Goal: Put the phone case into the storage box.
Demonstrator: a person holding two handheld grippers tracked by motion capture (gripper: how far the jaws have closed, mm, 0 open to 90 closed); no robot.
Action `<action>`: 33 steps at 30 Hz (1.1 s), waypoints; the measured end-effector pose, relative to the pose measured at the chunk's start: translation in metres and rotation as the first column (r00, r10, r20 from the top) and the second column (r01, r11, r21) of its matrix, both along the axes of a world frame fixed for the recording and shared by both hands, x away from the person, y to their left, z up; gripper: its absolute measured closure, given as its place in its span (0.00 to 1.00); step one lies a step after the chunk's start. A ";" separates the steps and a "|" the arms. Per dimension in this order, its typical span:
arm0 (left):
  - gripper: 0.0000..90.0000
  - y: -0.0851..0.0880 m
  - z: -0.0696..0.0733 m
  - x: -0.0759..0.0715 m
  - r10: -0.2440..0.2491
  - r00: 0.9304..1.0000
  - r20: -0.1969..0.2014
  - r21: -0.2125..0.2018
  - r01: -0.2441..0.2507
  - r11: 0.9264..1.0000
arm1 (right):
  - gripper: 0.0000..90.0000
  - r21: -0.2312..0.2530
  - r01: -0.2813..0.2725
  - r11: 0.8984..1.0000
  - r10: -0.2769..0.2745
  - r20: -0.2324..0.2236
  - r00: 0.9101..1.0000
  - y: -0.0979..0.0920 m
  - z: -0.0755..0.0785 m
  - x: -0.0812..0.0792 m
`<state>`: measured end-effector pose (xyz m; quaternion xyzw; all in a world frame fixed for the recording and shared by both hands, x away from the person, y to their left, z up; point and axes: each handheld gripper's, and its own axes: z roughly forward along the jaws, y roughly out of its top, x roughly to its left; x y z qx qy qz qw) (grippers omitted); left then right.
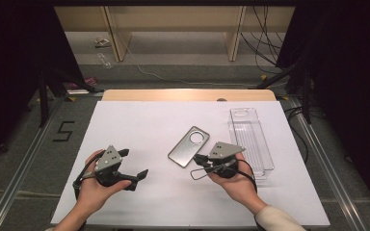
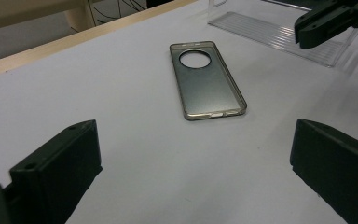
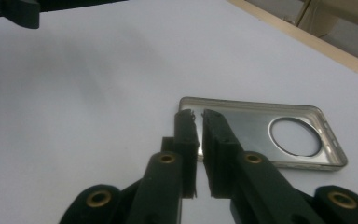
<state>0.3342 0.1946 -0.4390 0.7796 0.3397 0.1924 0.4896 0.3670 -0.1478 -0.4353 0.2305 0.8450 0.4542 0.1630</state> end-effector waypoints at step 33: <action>0.02 0.000 -0.001 0.001 0.000 1.000 -0.001 -0.004 0.000 1.000 | 1.00 -0.182 0.042 0.982 -0.068 -0.141 0.988 0.056 -0.040 0.036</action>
